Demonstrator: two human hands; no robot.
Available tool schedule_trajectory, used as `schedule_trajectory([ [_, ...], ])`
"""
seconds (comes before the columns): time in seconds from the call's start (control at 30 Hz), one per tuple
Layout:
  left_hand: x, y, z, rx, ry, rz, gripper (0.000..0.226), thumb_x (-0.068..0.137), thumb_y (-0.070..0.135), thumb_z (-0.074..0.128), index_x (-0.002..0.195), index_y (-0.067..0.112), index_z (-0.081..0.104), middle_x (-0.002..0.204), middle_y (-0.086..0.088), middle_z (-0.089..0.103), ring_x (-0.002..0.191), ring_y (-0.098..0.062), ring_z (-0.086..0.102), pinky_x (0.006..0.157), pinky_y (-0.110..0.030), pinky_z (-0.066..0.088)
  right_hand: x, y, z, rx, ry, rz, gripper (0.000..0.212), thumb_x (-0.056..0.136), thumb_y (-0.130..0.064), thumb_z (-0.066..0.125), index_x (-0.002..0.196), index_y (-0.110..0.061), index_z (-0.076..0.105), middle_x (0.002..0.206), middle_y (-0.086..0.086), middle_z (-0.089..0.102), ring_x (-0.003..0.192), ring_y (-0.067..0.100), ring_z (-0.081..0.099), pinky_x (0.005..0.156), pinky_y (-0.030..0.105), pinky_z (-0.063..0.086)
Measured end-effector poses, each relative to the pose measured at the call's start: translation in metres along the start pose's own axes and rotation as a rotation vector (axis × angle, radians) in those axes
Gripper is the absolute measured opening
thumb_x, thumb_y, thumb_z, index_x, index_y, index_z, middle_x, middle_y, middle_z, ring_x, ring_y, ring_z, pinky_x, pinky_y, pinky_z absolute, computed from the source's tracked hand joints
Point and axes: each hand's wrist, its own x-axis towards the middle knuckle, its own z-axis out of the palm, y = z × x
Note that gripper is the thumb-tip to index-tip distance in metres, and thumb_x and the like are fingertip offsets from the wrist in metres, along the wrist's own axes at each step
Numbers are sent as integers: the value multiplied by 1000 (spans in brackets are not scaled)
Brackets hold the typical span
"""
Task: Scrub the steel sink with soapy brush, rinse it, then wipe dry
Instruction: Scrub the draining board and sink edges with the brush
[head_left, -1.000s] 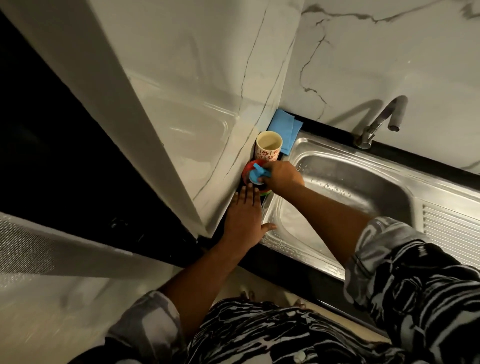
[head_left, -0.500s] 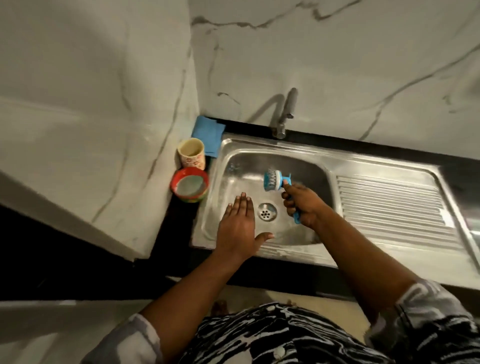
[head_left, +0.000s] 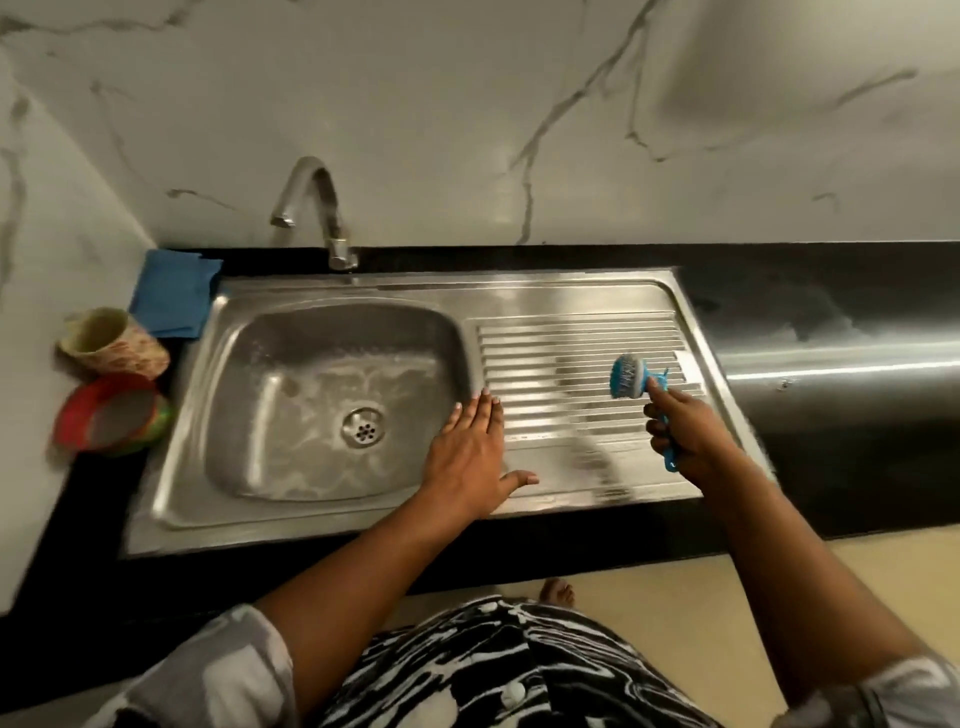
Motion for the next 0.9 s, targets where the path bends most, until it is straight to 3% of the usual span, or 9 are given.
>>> schedule_trajectory([
  [0.1, 36, 57, 13, 29, -85, -1, 124, 88, 89, 44, 168, 4, 1, 177, -15, -2, 164, -26, -3, 133, -41, 0, 31, -8, -64, -183, 86, -101, 35, 97, -38, 69, 115, -8, 66, 74, 2, 47, 53, 9, 38, 44, 24, 30],
  [0.17, 60, 89, 20, 60, -127, 8, 123, 89, 86, 47, 168, 3, 2, 177, -15, -1, 164, -26, -3, 133, -42, -1, 51, -12, -99, -367, 155, -160, 50, 88, -52, 75, 119, -13, 69, 78, 1, 57, 58, 11, 49, 50, 29, 41],
  [0.27, 95, 129, 25, 88, -186, 8, 118, 92, 79, 54, 168, 2, 4, 176, -17, 1, 164, -28, 1, 133, -42, 1, 70, -18, -142, -686, 253, -238, 52, 88, -53, 74, 124, -16, 67, 102, -1, 69, 92, 19, 66, 83, 40, 55],
  [0.4, 137, 158, 30, 118, -254, -8, 117, 92, 64, 69, 167, 1, 5, 176, -18, 5, 164, -29, 6, 134, -42, 6, 72, -14, -168, -744, 246, -270, 55, 95, -49, 68, 140, -22, 55, 122, 7, 71, 111, 26, 68, 97, 44, 55],
  [0.47, 154, 164, 30, 138, -268, -35, 124, 86, 63, 76, 167, -1, 7, 176, -19, 8, 163, -31, 10, 133, -43, 8, 70, -2, -173, -830, 245, -260, 59, 96, -51, 65, 147, -27, 47, 124, 11, 70, 112, 32, 67, 94, 44, 56],
  [0.63, 185, 176, 28, 164, -351, -92, 149, 61, 57, 94, 165, -4, 7, 174, -21, 12, 162, -33, 15, 133, -43, 9, 56, 16, -171, -1056, 268, -193, 47, 102, -47, 52, 144, -41, 33, 107, 13, 71, 91, 35, 69, 75, 46, 57],
  [0.77, 198, 185, 23, 163, -367, -140, 122, 79, 30, 90, 166, -2, 11, 174, -20, 9, 162, -33, 15, 132, -42, 13, 64, 13, -153, -1319, 264, -300, 54, 104, -22, 47, 152, -33, 26, 95, 9, 68, 74, 26, 63, 62, 40, 53],
  [0.9, 203, 187, 23, 207, -408, -151, 125, 72, 30, 92, 164, -4, 14, 173, -20, 9, 161, -35, 18, 132, -43, 17, 118, -14, -127, -1360, 277, -411, 48, 105, -21, 45, 150, -25, 30, 97, 13, 69, 76, 32, 65, 60, 38, 44],
])
